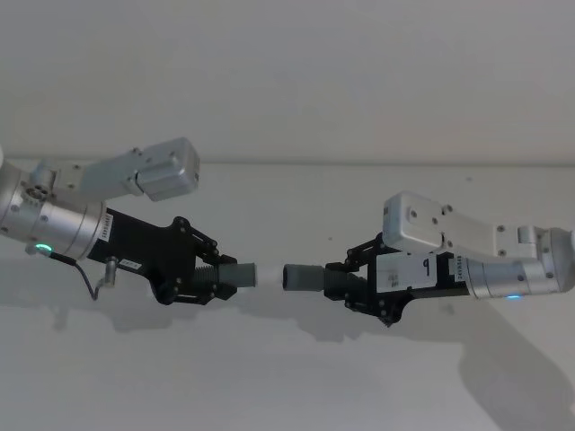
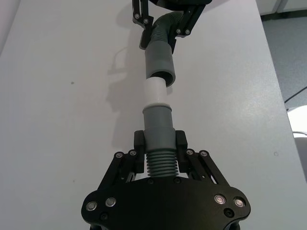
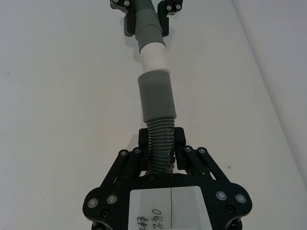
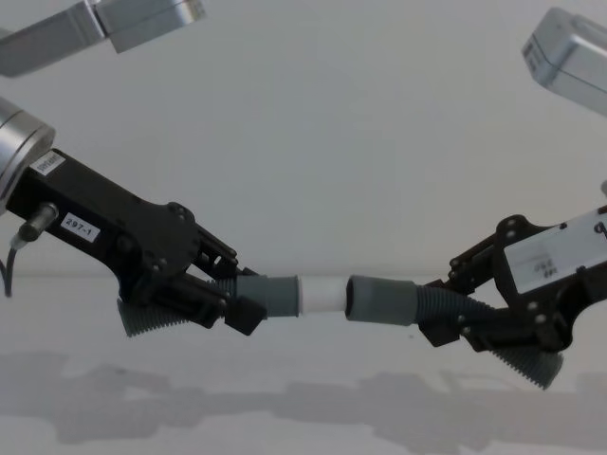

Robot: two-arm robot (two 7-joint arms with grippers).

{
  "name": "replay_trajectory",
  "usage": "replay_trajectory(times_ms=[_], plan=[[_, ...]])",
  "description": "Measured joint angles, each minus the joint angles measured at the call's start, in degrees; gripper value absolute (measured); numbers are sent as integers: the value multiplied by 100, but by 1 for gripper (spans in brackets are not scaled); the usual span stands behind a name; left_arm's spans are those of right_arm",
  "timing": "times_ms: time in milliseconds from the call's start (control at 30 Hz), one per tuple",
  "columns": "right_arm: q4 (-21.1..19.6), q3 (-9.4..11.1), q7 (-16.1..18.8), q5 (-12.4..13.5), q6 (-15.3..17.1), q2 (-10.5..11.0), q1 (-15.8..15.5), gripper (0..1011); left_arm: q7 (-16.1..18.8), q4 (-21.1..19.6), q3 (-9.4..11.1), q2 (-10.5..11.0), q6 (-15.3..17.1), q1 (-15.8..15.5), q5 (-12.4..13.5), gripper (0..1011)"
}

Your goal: Use both hands to pick up one end of the pipe from the table, align the ends, and insert them.

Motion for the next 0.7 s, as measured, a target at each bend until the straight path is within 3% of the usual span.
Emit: replay_trajectory(times_ms=[700], plan=[[40,-103,79,-8,102,-36,107,292,5,45,128,-6,-68,-50,-34,367]])
